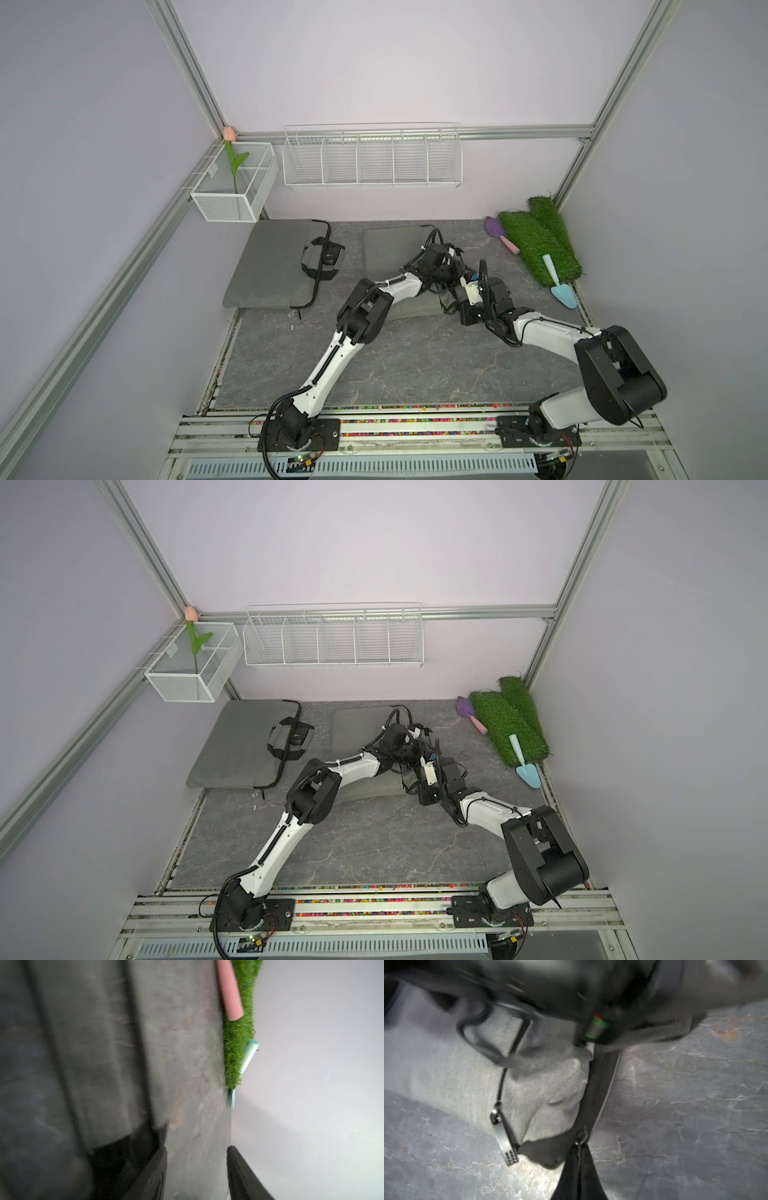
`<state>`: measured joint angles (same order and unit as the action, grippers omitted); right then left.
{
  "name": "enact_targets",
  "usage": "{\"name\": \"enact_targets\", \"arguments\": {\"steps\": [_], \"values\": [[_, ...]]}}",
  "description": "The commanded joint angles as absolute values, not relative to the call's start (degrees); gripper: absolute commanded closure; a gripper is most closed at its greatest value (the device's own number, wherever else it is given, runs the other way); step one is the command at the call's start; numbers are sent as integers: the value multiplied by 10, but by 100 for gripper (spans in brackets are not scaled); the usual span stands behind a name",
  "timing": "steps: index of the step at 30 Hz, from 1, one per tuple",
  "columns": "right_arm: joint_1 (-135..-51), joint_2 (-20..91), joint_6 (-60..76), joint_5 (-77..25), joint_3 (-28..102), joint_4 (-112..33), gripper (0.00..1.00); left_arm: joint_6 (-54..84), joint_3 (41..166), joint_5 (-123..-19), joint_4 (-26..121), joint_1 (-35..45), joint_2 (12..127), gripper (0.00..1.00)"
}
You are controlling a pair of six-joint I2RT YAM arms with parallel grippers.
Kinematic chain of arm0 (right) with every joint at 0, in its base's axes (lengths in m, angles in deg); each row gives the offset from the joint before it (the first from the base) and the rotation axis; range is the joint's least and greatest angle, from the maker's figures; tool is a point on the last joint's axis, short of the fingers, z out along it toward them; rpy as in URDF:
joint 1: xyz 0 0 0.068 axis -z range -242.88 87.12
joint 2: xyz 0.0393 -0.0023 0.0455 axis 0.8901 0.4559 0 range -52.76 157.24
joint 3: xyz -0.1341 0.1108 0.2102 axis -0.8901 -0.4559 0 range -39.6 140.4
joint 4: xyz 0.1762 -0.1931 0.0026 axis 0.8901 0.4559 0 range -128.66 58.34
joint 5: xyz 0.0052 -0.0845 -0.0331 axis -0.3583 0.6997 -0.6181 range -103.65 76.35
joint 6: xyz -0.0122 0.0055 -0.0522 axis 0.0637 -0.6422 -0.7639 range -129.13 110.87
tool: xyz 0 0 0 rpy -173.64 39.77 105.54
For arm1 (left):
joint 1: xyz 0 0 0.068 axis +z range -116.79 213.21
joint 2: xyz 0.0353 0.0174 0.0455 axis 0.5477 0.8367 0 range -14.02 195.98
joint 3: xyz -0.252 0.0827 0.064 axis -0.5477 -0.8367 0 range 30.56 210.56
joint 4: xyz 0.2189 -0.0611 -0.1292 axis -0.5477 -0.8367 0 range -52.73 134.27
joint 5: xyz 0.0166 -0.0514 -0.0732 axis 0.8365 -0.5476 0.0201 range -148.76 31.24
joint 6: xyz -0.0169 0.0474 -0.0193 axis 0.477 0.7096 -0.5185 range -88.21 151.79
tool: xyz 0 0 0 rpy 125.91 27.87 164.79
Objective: Put the mouse into the laptop bag
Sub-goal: Zip the zipper on the zippered laptop bag.
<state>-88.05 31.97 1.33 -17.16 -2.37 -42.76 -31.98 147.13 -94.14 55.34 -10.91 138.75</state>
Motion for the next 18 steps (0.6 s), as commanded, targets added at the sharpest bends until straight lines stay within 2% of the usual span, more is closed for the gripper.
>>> {"name": "enact_targets", "arguments": {"steps": [1, 5, 7, 11, 14, 18], "values": [[-924, 297, 3, -102, -7, -351, 94, -366, 1439, -927, 589, -105, 1476, 53], [-1004, 322, -3, -2, 31, -268, 94, -343, 1435, -908, 583, -109, 1466, 52], [-1024, 340, -7, 16, 51, -240, 94, -333, 1435, -906, 580, -109, 1465, 52], [-1059, 327, -37, -18, 56, -268, 94, -344, 1422, -915, 616, -109, 1468, 52], [-1086, 313, -89, -95, 47, -329, 94, -358, 1411, -919, 651, -109, 1473, 52], [-1082, 333, -85, -74, 60, -334, 94, -372, 1410, -926, 677, -109, 1480, 54]]}}
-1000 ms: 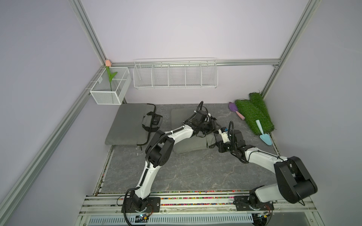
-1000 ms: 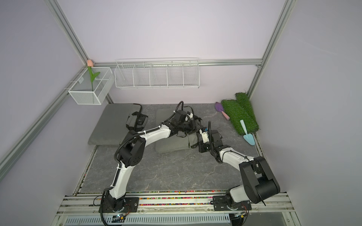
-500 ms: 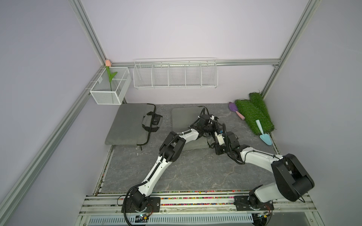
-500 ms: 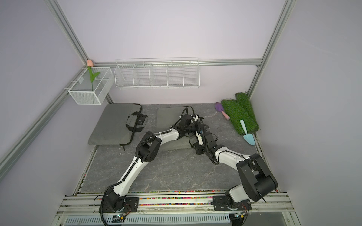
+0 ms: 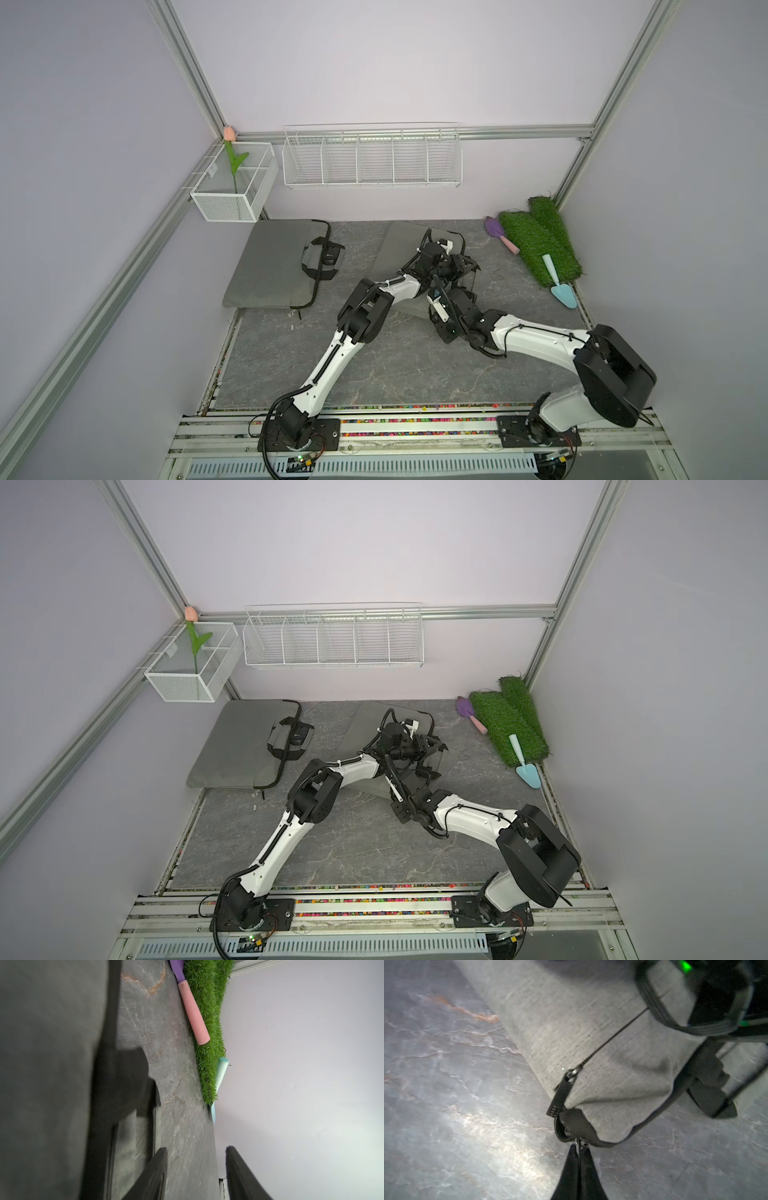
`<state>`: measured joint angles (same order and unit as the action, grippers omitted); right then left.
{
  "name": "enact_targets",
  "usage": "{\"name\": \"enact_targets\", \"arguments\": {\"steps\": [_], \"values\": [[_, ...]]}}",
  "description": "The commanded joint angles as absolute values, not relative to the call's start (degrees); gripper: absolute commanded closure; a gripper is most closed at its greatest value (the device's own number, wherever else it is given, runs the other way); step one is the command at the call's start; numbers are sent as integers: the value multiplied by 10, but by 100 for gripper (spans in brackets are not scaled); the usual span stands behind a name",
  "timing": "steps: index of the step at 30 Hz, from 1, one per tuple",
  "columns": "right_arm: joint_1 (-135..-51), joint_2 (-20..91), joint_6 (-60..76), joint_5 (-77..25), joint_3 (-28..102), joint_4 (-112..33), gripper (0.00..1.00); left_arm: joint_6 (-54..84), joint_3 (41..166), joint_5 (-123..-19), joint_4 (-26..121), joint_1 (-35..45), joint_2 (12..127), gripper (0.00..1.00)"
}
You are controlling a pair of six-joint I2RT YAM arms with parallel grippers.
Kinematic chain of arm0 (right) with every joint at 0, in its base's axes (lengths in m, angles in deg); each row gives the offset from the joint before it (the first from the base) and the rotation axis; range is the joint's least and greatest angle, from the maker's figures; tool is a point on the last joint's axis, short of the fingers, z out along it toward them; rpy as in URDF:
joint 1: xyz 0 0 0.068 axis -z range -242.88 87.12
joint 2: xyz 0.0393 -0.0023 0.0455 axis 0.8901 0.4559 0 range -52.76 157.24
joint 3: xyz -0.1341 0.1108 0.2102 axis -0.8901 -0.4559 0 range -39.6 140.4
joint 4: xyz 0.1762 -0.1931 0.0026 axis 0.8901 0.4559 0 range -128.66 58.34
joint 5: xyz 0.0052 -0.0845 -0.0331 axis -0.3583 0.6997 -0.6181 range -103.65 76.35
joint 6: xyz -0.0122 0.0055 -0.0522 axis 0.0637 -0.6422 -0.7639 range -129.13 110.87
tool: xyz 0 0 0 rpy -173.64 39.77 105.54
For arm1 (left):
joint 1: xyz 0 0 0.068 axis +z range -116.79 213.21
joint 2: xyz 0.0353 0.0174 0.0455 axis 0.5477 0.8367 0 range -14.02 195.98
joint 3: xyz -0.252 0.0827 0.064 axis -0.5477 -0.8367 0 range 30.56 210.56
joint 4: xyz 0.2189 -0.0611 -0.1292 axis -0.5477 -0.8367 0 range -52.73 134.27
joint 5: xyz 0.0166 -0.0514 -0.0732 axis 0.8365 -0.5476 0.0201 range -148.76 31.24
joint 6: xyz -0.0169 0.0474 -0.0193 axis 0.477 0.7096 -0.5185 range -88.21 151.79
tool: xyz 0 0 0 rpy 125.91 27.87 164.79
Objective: Put the mouse into the laptop bag
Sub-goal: Zip the zipper on the zippered laptop bag.
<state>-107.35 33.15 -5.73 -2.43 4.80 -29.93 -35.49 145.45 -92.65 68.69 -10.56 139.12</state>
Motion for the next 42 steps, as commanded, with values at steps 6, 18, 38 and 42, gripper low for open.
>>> {"name": "enact_targets", "arguments": {"steps": [6, 18, 38, 42], "values": [[-1022, 343, -31, -110, 14, -388, 94, -413, 1355, -963, 753, -91, 1425, 46], [-1005, 245, -21, -108, -64, -426, 94, -237, 1122, -861, 439, -70, 1062, 31], [-998, 235, -19, -139, -86, -436, 94, -267, 1201, -908, 392, -134, 1240, 53], [-997, 231, -19, -141, -85, -434, 94, -259, 1227, -881, 341, -145, 1271, 55]]}}
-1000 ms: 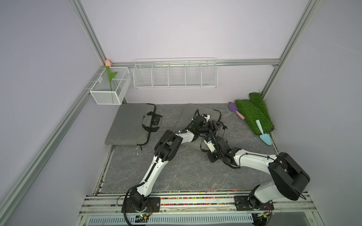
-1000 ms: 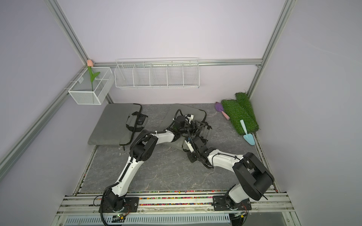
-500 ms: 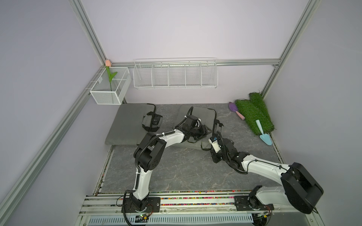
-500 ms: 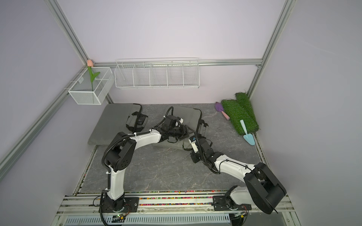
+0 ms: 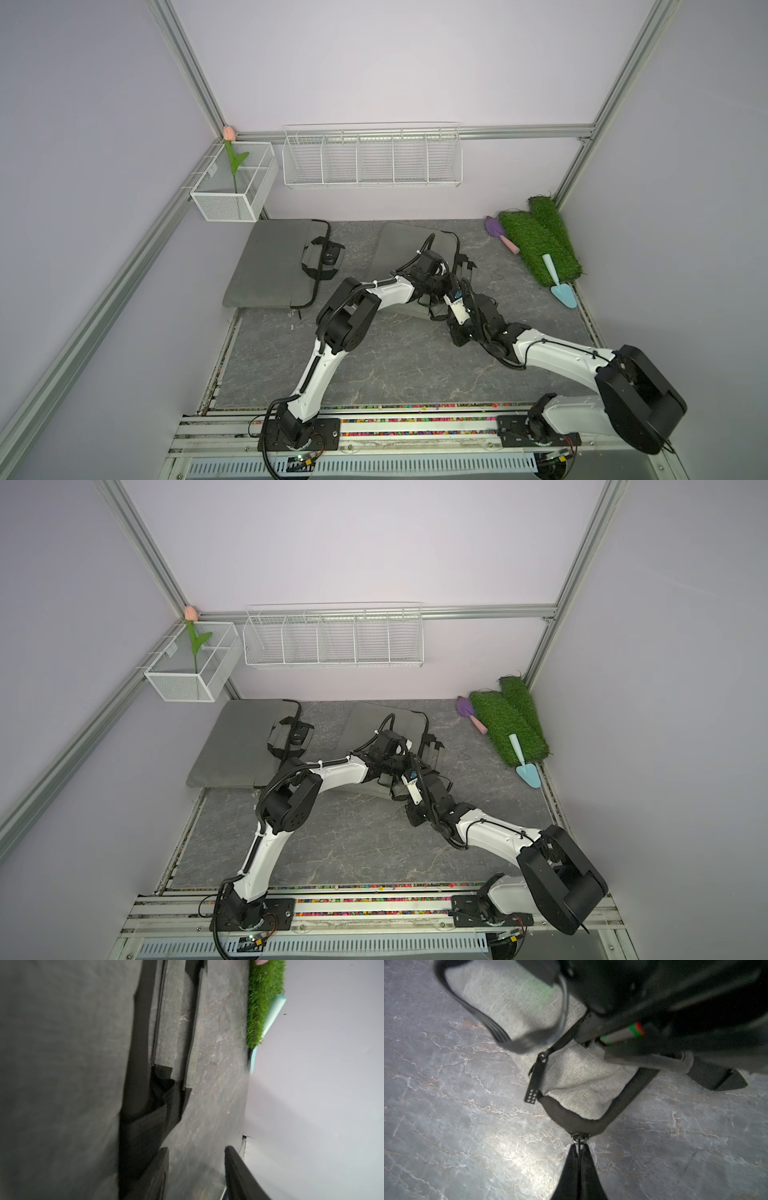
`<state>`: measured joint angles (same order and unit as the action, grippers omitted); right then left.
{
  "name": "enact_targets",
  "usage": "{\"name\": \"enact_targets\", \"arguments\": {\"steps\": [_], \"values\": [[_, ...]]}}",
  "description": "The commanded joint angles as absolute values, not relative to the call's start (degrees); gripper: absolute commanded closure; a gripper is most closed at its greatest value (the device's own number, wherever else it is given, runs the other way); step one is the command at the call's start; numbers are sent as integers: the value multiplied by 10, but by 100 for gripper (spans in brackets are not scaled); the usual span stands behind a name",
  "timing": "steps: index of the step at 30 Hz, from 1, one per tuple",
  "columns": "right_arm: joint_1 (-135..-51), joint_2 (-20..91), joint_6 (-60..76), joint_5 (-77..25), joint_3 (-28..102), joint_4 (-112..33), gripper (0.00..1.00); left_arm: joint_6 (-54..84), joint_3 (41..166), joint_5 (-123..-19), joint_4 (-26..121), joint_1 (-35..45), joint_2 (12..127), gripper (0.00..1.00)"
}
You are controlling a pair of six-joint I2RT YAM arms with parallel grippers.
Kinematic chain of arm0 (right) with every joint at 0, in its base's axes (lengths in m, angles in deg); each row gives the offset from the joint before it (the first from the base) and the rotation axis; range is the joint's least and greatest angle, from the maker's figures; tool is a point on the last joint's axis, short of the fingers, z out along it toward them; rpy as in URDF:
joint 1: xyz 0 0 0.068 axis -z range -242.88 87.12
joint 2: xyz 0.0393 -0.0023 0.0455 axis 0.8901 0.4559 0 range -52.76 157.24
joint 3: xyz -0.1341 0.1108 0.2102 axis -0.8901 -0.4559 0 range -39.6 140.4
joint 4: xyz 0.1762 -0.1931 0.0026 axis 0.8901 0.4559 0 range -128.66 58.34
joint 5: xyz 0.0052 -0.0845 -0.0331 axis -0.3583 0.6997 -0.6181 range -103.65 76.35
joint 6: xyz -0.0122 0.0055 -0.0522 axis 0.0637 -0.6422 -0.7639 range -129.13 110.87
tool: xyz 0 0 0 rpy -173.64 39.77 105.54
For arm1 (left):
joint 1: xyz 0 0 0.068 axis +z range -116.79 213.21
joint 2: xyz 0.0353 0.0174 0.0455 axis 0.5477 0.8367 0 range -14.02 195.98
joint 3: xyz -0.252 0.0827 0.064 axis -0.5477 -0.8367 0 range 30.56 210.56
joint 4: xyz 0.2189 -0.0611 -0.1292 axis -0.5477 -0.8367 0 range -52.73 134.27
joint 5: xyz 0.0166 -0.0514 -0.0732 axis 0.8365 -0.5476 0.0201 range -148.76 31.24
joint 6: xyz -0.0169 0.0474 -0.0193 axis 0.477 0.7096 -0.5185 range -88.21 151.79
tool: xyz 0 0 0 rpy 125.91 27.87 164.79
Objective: Put the mouse into the laptop bag
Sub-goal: Zip the zipper on the zippered laptop bag.
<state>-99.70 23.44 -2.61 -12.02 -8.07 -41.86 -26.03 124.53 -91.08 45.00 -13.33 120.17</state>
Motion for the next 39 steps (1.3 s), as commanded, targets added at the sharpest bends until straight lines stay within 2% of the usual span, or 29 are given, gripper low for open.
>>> {"name": "enact_targets", "arguments": {"steps": [1, 5, 7, 13, 16, 18, 20, 26, 33, 36, 39], "values": [[-998, 226, -18, -140, -86, -434, 94, -265, 1224, -881, 350, -144, 1282, 55], [-1012, 213, -37, -156, -98, -467, 94, -294, 1231, -899, 413, -145, 1356, 60], [-1034, 225, -58, -155, -95, -479, 94, -333, 1220, -930, 519, -152, 1394, 60], [-1098, 340, -88, -106, -6, -427, 94, -349, 1218, -897, 604, -168, 1438, 56], [-1134, 395, -105, -68, 41, -403, 94, -418, 1233, -936, 704, -164, 1507, 60], [-1146, 435, -108, -49, 79, -377, 94, -486, 1223, -940, 825, -165, 1545, 61], [-1147, 459, -106, -50, 99, -375, 94, -506, 1232, -952, 862, -164, 1565, 61], [-1147, 450, -88, -47, 96, -411, 94, -457, 1209, -935, 800, -162, 1527, 62], [-1134, 380, -50, -92, 3, -560, 93, -466, 1187, -944, 815, -161, 1489, 63], [-1105, 362, -1, -129, -35, -631, 92, -464, 1171, -951, 811, -162, 1454, 63], [-1088, 364, 53, -125, -54, -672, 92, -451, 1164, -948, 791, -162, 1417, 62]]}}
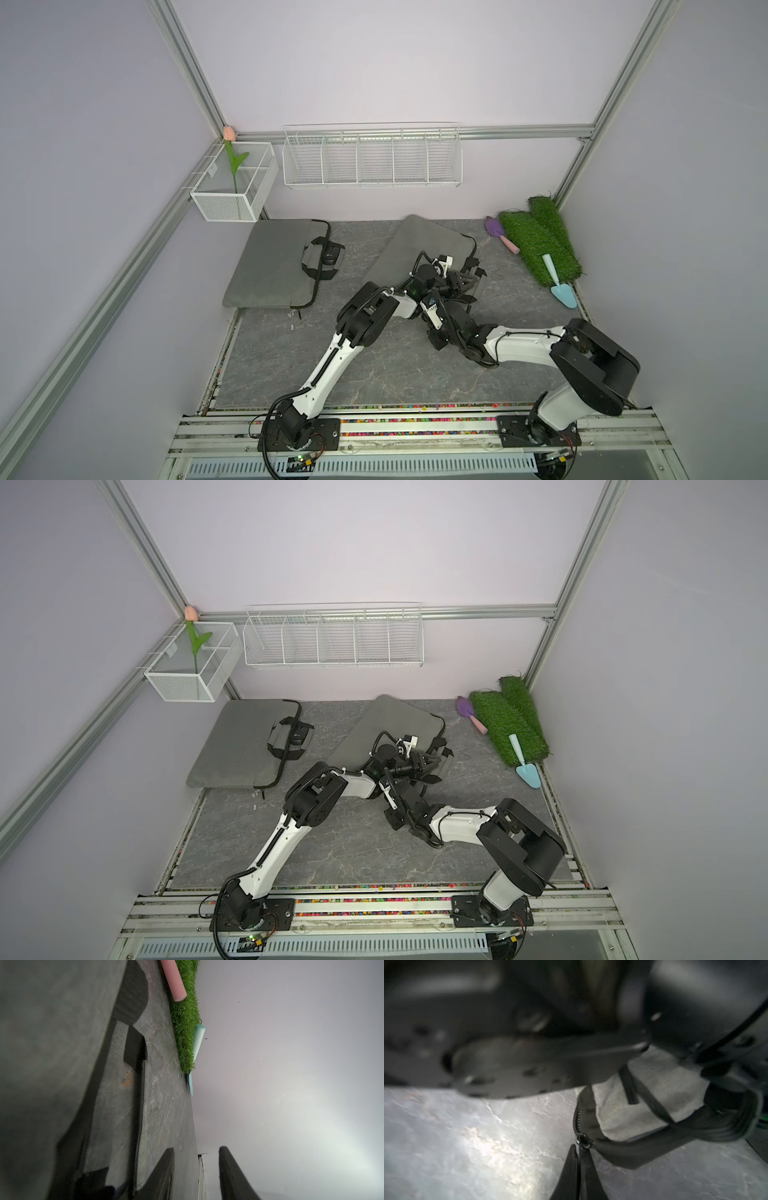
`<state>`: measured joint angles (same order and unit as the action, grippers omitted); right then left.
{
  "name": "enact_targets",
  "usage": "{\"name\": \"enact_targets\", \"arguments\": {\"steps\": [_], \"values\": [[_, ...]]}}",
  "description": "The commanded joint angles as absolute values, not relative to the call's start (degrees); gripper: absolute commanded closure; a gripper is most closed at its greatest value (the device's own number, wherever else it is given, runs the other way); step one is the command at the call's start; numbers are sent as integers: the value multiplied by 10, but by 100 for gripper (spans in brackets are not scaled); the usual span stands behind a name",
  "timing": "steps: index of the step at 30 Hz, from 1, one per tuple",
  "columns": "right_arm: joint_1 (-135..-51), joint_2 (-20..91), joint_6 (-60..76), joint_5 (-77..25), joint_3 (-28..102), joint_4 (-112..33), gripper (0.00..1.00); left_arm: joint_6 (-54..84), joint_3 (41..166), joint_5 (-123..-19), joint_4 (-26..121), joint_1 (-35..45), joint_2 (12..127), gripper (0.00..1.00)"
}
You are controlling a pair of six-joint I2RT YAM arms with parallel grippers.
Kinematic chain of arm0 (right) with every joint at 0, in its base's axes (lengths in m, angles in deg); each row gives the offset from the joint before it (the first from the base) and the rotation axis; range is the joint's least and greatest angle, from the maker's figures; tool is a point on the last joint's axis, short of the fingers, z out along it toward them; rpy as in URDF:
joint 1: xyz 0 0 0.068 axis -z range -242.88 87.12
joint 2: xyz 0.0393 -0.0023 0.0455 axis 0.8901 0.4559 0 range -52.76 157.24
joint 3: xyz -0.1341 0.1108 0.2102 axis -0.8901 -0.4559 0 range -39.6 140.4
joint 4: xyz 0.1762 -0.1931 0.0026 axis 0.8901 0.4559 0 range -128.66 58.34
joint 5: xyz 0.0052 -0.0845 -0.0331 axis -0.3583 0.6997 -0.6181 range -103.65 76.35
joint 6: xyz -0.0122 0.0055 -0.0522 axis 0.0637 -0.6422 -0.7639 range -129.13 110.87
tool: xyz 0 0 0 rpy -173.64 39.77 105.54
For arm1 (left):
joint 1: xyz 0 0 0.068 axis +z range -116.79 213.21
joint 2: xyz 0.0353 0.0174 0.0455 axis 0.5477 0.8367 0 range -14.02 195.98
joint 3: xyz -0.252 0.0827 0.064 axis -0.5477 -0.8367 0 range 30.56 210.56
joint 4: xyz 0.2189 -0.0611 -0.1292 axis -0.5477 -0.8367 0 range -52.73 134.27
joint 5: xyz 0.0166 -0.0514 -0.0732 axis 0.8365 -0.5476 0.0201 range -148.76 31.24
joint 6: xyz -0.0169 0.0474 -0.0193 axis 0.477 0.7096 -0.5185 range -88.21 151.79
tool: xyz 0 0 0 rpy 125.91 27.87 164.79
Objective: Put the mouse into the laptop bag
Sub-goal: Zip the zipper on the zippered laptop bag, then adjust the zippered laptop bag at the center of the board.
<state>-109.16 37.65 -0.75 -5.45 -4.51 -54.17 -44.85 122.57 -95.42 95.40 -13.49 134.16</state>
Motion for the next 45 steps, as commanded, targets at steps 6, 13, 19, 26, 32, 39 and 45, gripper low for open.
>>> {"name": "enact_targets", "arguments": {"steps": [6, 13, 19, 26, 32, 39, 45], "values": [[-1074, 424, 145, -96, -51, -742, 92, -452, 1210, -958, 761, -164, 1434, 63], [-1075, 440, 133, -111, -11, -691, 92, -431, 1198, -954, 729, -156, 1406, 62], [-1079, 376, 89, -99, -27, -647, 80, -436, 1187, -962, 741, -156, 1378, 61], [-1072, 254, 54, -85, -56, -532, 47, -393, 1167, -965, 674, -146, 1281, 26], [-1071, 83, 68, -59, -146, -467, 40, -284, 1201, -931, 497, -130, 1152, 12], [-1075, 48, 106, -123, -159, -399, 31, -210, 1236, -895, 358, -108, 1054, 5], [-1093, 140, 121, -132, -136, -454, 42, -154, 1126, -819, 304, -47, 905, 5]]}}
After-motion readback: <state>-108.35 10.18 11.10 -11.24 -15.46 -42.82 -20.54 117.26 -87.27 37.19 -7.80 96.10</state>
